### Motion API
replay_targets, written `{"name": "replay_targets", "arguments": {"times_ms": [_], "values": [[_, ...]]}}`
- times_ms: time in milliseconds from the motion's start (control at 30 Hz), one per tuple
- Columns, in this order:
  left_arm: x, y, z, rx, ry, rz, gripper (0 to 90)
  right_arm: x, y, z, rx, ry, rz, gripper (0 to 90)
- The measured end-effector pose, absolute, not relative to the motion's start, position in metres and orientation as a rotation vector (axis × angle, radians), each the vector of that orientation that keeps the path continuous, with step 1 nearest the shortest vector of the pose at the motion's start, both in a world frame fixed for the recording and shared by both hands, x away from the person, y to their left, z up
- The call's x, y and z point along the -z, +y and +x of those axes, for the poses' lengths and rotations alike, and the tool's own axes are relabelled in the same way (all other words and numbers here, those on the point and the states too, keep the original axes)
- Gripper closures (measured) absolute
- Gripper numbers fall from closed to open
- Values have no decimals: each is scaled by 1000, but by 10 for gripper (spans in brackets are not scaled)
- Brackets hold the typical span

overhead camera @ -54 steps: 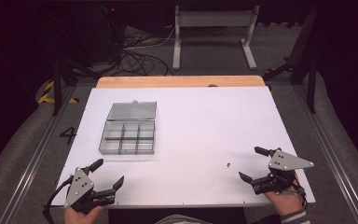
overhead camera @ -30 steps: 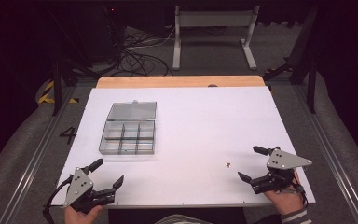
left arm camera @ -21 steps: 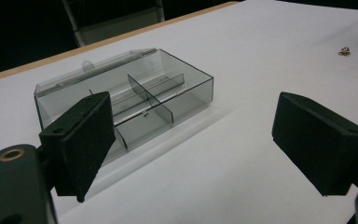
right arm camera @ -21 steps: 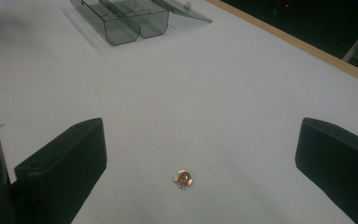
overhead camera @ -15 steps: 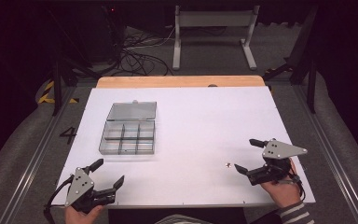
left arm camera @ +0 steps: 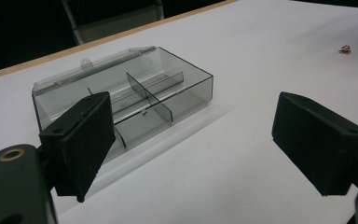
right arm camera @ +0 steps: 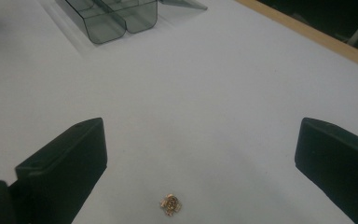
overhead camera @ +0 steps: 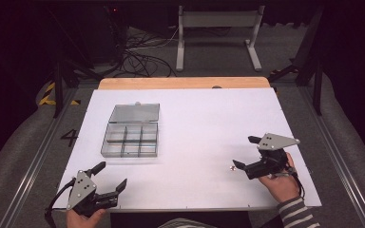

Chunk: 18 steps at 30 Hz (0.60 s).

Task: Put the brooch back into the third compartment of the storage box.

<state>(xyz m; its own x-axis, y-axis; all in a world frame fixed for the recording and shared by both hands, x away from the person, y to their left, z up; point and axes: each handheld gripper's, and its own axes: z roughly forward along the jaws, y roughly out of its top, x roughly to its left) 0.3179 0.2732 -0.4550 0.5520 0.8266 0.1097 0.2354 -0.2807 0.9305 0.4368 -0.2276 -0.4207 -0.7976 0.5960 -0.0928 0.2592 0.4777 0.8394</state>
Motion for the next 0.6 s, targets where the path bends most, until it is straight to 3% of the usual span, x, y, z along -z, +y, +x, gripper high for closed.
{"name": "replay_targets", "arguments": {"times_ms": [367,600], "values": [[455,273,319,-749,876,1811,139,422,-216,449,-1201,2411,745,90],[455,274,319,-750,873,1812,139,423,-209,456,-1132,2491,793,224]]}}
